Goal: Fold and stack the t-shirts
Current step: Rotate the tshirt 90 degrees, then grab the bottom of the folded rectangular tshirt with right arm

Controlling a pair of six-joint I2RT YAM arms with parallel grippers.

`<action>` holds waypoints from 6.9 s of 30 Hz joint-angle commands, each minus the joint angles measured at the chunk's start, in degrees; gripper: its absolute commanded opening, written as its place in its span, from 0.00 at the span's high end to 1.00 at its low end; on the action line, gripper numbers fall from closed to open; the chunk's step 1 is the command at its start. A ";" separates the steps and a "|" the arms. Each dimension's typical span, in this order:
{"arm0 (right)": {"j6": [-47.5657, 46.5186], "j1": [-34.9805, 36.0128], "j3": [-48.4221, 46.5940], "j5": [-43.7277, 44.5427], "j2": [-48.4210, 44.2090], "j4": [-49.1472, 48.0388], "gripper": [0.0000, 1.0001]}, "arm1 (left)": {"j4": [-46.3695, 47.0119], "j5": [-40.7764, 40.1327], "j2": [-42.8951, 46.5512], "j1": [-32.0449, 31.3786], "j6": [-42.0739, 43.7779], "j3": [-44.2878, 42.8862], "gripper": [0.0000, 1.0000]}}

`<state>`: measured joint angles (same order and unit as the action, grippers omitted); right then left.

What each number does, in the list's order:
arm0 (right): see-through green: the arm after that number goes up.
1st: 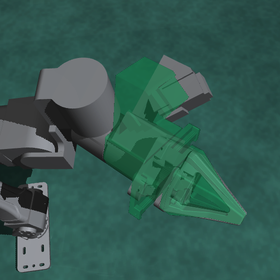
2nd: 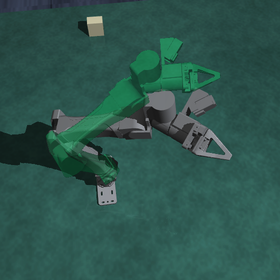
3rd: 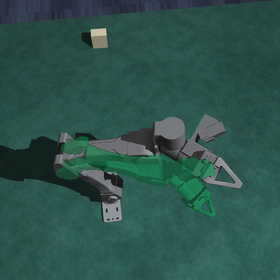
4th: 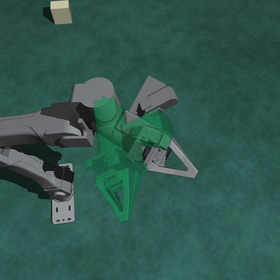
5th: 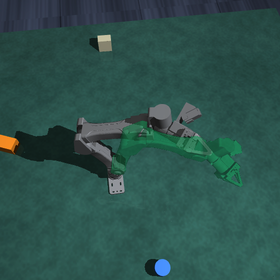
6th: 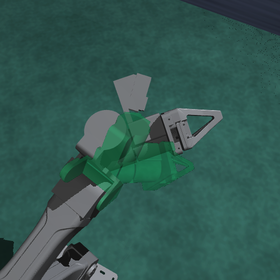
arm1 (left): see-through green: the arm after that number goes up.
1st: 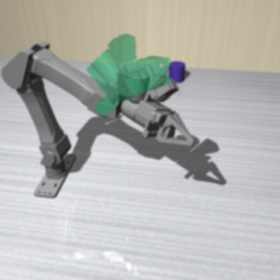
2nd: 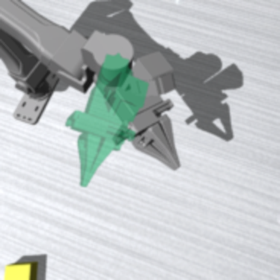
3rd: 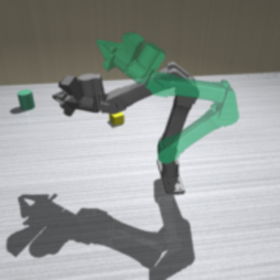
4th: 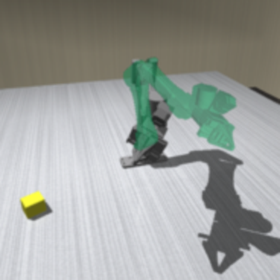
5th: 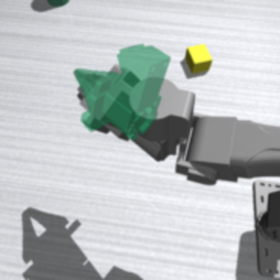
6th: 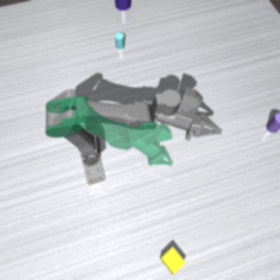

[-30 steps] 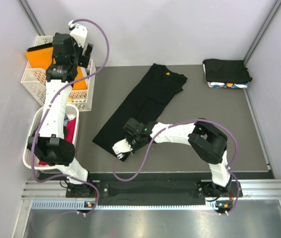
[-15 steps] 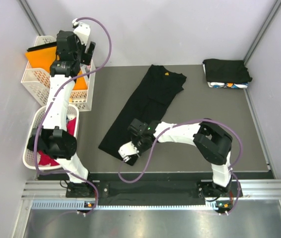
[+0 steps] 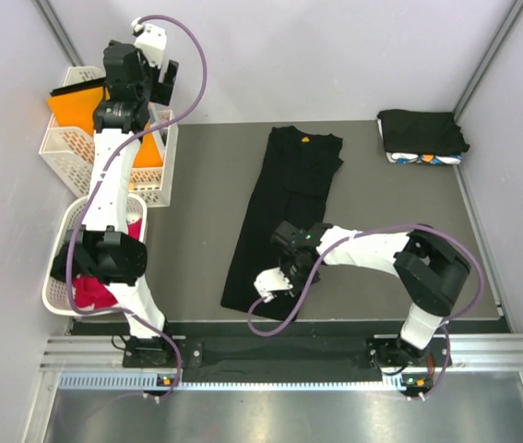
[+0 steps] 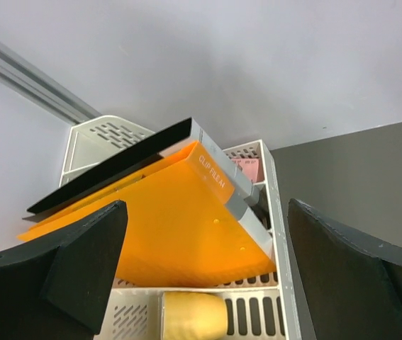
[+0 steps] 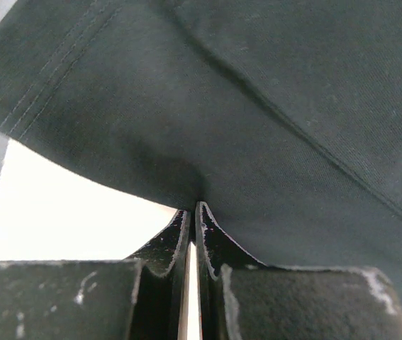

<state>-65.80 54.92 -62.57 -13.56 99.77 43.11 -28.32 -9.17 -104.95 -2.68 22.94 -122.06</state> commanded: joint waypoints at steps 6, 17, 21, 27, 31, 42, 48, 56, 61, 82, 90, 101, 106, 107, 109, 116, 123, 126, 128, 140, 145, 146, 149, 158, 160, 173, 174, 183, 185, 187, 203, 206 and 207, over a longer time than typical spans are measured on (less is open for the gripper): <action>1.38 -3.93 9.20 -0.50 -8.18 2.33 1.00 | 0.90 1.43 -1.23 -1.10 -0.97 -4.77 0.01; -0.38 -12.10 15.36 3.80 -10.82 0.22 1.00 | 0.54 2.14 -0.70 -2.86 -1.76 -2.66 0.01; -1.69 -14.13 16.42 4.94 -11.08 0.04 1.00 | 0.72 2.23 -0.79 -3.12 -1.49 -2.66 0.01; -3.02 -15.45 16.95 5.83 -12.31 1.62 1.00 | 1.07 2.14 -0.61 -3.21 -1.14 -2.83 0.01; -3.37 -15.45 17.21 5.65 -13.80 2.76 1.00 | 1.16 2.14 -0.17 -3.30 -0.88 -2.74 0.01; -2.06 -15.36 14.41 2.32 -15.74 7.50 0.51 | 0.19 3.46 1.85 -3.30 -1.49 0.68 0.01; 0.76 -15.19 7.03 -1.37 -19.95 16.55 0.49 | -2.44 5.12 3.08 -4.18 -1.67 1.29 0.01; 9.17 -14.31 1.39 -1.12 -24.53 17.03 0.46 | -6.93 8.73 8.44 -5.58 5.97 10.25 0.01; 16.75 -10.37 6.56 1.17 -25.23 7.44 0.46 | -9.28 7.67 12.13 -5.58 6.94 15.71 0.01; 25.37 5.19 17.22 3.55 -28.05 -2.50 0.38 | -13.94 18.38 25.49 -10.42 11.42 35.75 0.01; 25.54 11.61 16.86 8.02 -22.34 -8.83 0.38 | -17.39 25.24 23.12 -12.70 17.93 36.02 0.01; 19.05 12.23 18.97 17.68 -27.78 -4.45 0.52 | -4.12 31.83 5.83 -16.66 10.38 28.83 1.00; 15.18 8.64 16.78 20.24 -29.98 0.21 0.53 | -4.64 42.28 -12.60 -17.71 6.07 13.65 1.00; 14.91 7.85 16.08 21.29 -29.81 0.57 0.52 | -4.38 42.56 -15.09 -18.24 5.11 11.52 1.00; 14.04 6.26 13.53 22.08 -29.28 2.67 0.53 | -4.47 42.22 -21.66 -19.72 5.62 5.45 1.00; 14.03 1.96 6.33 23.76 -26.65 5.40 0.53 | -1.48 36.16 -31.63 -21.67 6.15 -0.28 1.00; 13.42 0.63 5.09 23.67 -24.62 4.97 0.54 | 0.36 27.21 -33.05 -22.20 7.82 0.77 1.00; 13.42 0.28 4.12 23.84 -23.39 4.26 0.54 | -3.65 28.66 -32.78 -22.11 8.96 0.68 1.00; 13.07 -0.16 3.42 23.93 -22.69 3.74 0.54 | -5.95 30.43 -32.43 -22.20 9.49 0.86 1.00; 12.45 -1.04 2.89 22.53 -21.28 2.68 0.55 | -1.15 30.27 -23.73 -22.02 6.33 9.64 1.00; 13.59 -1.04 3.41 19.64 -19.70 1.36 0.58 | -1.74 30.00 -22.14 -21.93 5.80 6.75 1.00; 13.59 -1.13 3.76 18.84 -19.00 0.40 0.60 | -1.57 30.09 -22.06 -21.93 5.71 6.40 1.00; 13.51 -1.91 4.90 16.12 -16.46 -2.23 0.73 | 0.01 28.16 -21.62 -21.84 6.24 7.36 1.00; 13.94 -3.32 3.68 13.65 -8.89 -9.01 1.00 | 0.19 26.31 -28.11 -21.49 9.14 6.14 1.00; 13.94 -3.24 3.68 12.16 -8.10 -9.88 1.00 | 0.10 26.31 -28.91 -21.40 8.71 5.52 1.00; 15.26 -3.59 2.80 9.70 -2.12 -13.32 1.00 | -1.83 22.10 -32.43 -21.49 9.05 4.02 1.00; 15.18 -3.50 2.89 9.61 -1.86 -13.40 1.00 | -2.00 21.83 -32.69 -21.49 9.40 3.94 1.00; 15.61 -3.59 2.89 9.52 -0.54 -14.46 1.00 | 0.11 23.66 -28.57 -21.40 8.35 6.48 1.00; 15.70 -3.59 2.89 9.52 -0.45 -14.46 1.00 | -0.77 24.98 -26.81 -21.23 8.26 6.40 1.00; 15.62 -3.50 2.89 9.78 -0.45 -14.37 1.00 | -2.18 28.13 -24.97 -21.05 8.44 6.92 1.00; 15.53 -3.41 0.61 10.49 0.96 -14.11 1.00 | -5.70 30.44 -24.95 -20.79 8.44 14.04 1.00; 15.70 -3.32 -0.19 10.40 1.57 -13.93 1.00 | -6.58 30.18 -27.06 -20.79 9.05 13.78 1.00; 16.05 -3.32 -0.62 10.49 1.92 -13.85 1.00 | -6.92 29.39 -27.85 -20.79 9.05 13.52 1.00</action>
<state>-50.39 51.92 -60.58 -1.61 99.31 32.77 -33.91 19.53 -130.45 -23.70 31.62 -108.09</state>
